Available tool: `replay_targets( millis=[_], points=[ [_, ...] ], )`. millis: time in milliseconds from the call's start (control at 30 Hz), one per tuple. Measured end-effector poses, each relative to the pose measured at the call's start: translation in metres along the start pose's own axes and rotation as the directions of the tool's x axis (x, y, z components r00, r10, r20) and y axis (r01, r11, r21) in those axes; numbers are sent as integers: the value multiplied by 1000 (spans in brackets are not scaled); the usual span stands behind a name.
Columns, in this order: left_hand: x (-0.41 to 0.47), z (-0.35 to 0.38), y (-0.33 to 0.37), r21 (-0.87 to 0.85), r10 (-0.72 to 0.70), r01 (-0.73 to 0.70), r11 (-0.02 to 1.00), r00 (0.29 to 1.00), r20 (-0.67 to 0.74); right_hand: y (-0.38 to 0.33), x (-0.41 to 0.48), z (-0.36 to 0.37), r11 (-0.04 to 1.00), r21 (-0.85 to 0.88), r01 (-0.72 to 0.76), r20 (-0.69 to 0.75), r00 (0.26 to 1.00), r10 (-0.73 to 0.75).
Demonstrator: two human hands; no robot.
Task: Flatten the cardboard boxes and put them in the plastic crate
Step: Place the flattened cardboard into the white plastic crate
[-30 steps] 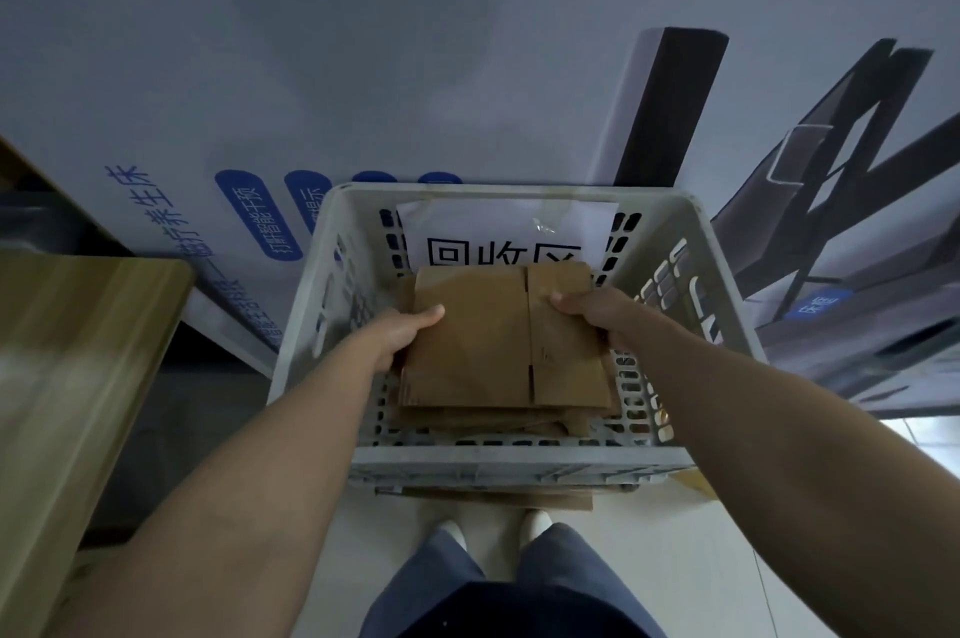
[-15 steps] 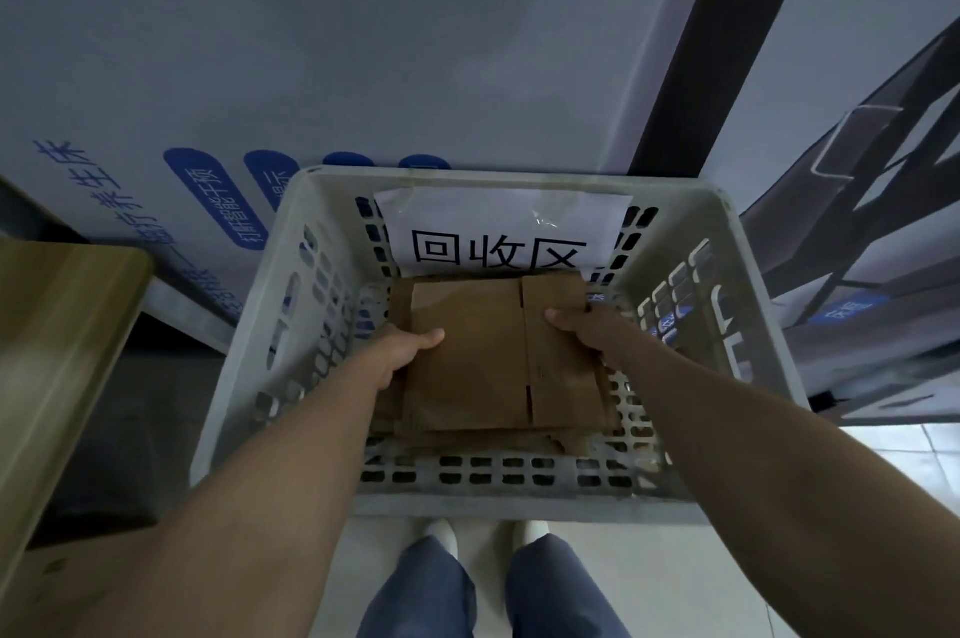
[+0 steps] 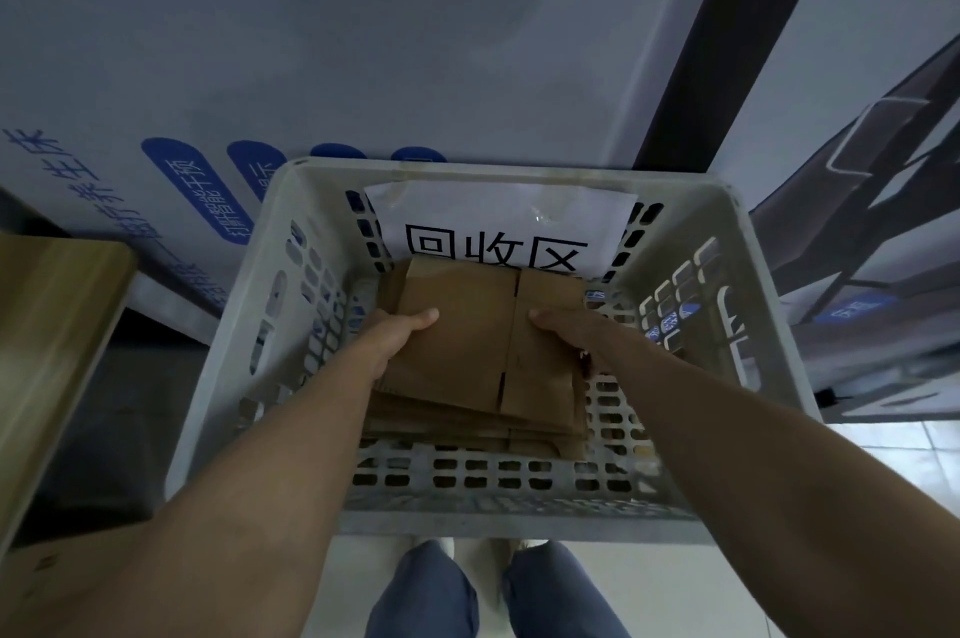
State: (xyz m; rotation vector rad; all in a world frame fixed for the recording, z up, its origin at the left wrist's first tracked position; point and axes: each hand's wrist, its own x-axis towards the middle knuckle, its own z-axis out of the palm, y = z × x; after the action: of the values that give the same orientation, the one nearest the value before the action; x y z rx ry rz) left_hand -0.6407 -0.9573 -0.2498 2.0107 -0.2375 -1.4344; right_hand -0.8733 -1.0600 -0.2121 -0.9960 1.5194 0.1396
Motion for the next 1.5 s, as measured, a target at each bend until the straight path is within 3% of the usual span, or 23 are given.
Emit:
replay_targets(
  millis=[167, 333, 500, 567, 667, 767, 833, 967, 1067, 1233, 1367, 1500],
  points=[
    [4, -1, 0, 69, 7, -5, 998, 1000, -20, 4, -2, 10, 995, 83, -52, 72, 996, 46],
    [9, -4, -3, 104, 16, -10, 995, 998, -61, -3, 7, 17, 998, 61, -15, 26, 1000, 14],
    [13, -2, -6, 231, 3, 22, 973, 994, -105, -13, 25, 35, 947, -321, 28, -94, 994, -62],
    [16, -2, -5, 211, -1, 21, 977, 996, -93, -11, 31, 37, 918, -396, 17, -148, 986, -82],
    [19, -3, -4, 158, 15, -3, 987, 997, -78, -12, 36, 39, 939, -344, -12, -181, 982, -53],
    [23, -2, -6, 240, 71, -39, 970, 990, -125, -11, 38, 38, 966, -257, -18, -214, 976, -38],
    [23, -5, -5, 290, 68, -30, 957, 990, -123, -8, 37, 35, 994, -107, 7, -153, 988, -24],
    [19, -17, 1, 46, -62, 59, 997, 995, 73, 2, 26, 25, 981, 180, 68, -16, 998, -66],
    [17, -21, 2, 30, -62, 58, 998, 985, 161, 6, 24, 22, 967, 236, 93, 20, 995, -101],
    [19, -34, 1, 35, -85, 80, 996, 983, 162, -3, 32, 39, 971, 234, 42, -12, 999, -41],
    [24, -43, -6, 180, -6, 11, 984, 1000, -30, -9, 36, 62, 967, 248, 66, -52, 997, -54],
    [22, -36, -7, 448, 97, -41, 893, 990, -103, -10, 40, 63, 976, 215, 41, -48, 998, -31]
  ],
)
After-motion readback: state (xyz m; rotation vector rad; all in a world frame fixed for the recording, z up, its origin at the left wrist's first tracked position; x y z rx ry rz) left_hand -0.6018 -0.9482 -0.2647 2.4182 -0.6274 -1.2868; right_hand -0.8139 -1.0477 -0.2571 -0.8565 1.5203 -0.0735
